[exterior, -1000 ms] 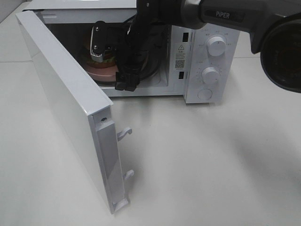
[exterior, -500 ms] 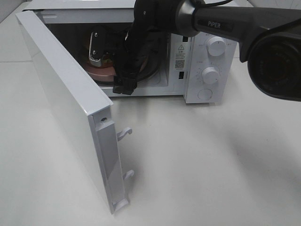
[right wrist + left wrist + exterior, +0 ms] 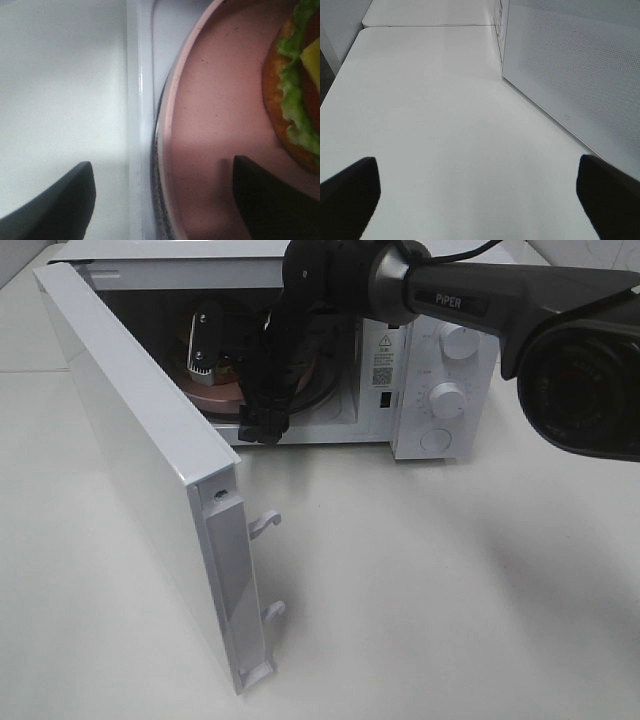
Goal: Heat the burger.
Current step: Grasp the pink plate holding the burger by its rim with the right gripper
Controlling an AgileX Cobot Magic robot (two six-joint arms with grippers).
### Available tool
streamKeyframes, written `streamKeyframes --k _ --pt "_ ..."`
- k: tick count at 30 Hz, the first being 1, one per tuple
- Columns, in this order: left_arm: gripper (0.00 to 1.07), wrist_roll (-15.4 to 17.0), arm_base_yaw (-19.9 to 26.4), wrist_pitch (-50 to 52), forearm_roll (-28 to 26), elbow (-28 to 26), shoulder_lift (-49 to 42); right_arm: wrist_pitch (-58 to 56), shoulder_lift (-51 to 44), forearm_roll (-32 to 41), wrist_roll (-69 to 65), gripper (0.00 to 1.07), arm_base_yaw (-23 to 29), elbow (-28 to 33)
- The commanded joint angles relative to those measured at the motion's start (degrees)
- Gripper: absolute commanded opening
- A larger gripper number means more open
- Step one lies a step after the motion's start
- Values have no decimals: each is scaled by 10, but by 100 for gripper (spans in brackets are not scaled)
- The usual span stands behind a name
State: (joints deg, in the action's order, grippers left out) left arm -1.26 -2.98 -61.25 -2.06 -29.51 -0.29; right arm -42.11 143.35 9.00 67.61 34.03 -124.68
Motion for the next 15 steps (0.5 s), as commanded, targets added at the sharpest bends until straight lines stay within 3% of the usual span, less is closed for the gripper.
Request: streamKeyframes --k 1,15 --pt "101 1 2 -2 0 -1 -9 -5 1 8 8 76 1 -3" --pt "101 1 2 -1 0 -1 -9 -42 28 13 7 76 1 -3"
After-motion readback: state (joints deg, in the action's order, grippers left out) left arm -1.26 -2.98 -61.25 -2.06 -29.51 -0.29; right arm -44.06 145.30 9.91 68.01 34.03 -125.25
